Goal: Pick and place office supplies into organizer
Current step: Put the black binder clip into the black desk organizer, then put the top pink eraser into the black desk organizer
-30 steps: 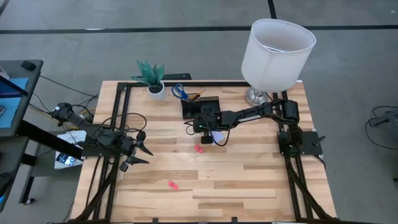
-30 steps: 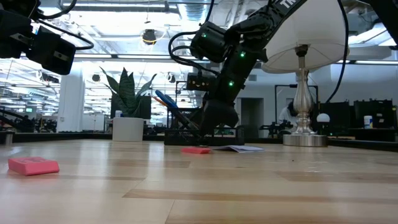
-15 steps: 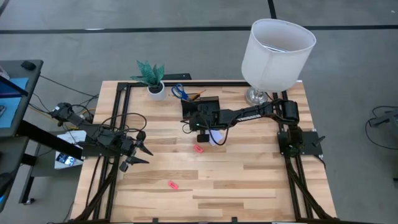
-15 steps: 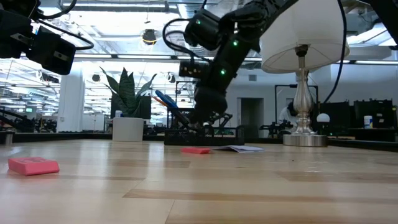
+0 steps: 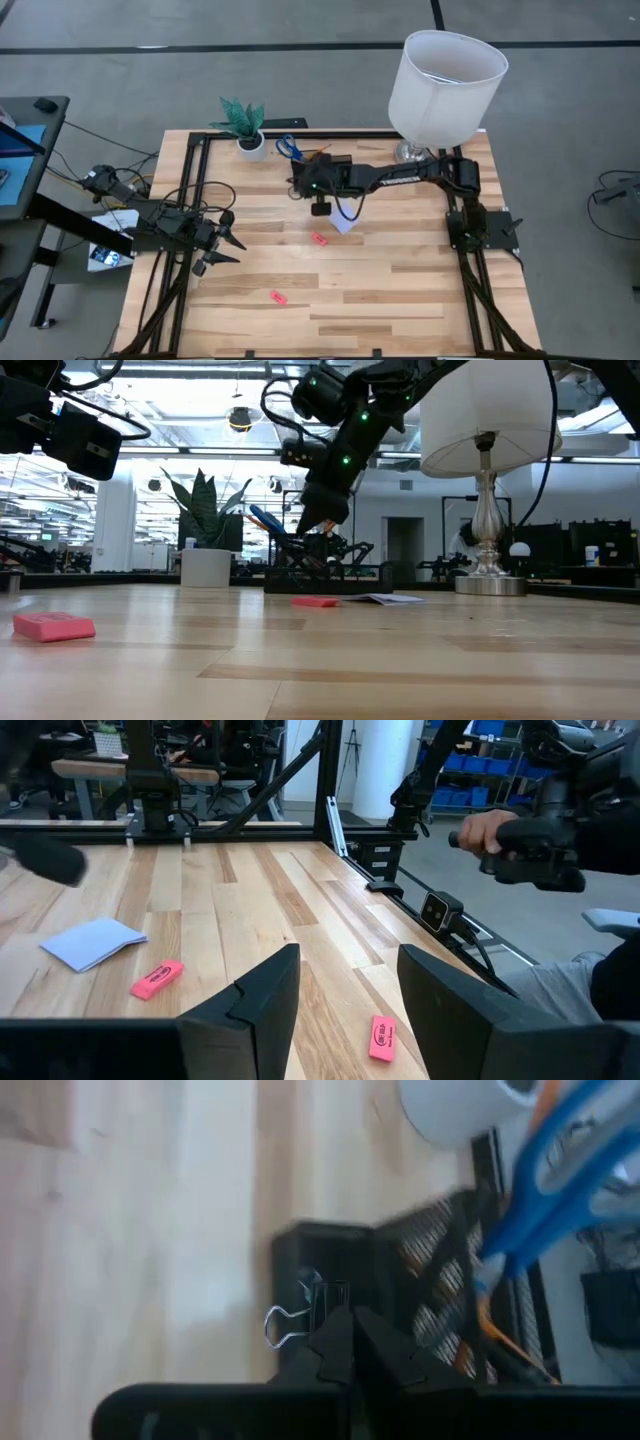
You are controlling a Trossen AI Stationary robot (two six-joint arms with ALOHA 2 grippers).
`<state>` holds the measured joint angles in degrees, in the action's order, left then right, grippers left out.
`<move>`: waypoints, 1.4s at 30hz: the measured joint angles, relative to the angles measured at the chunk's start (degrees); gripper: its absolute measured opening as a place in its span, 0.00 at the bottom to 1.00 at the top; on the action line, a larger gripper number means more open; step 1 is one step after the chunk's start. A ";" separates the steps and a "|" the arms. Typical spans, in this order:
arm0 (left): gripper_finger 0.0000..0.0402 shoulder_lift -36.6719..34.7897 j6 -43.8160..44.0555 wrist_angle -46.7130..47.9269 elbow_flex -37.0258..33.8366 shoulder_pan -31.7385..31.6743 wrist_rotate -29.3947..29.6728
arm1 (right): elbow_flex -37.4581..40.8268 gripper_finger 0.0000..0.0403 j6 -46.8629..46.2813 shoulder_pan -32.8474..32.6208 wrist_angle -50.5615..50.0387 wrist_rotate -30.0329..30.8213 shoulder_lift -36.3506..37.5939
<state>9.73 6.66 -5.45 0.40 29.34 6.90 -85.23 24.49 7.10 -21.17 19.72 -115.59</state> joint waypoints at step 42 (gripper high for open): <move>0.41 0.01 0.04 0.09 0.00 0.00 -0.02 | 0.00 0.24 -41.74 -6.63 -10.07 -2.60 0.14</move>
<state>9.74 6.70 -5.37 0.40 29.34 6.87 -85.23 -17.25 0.47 -31.24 17.12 -115.45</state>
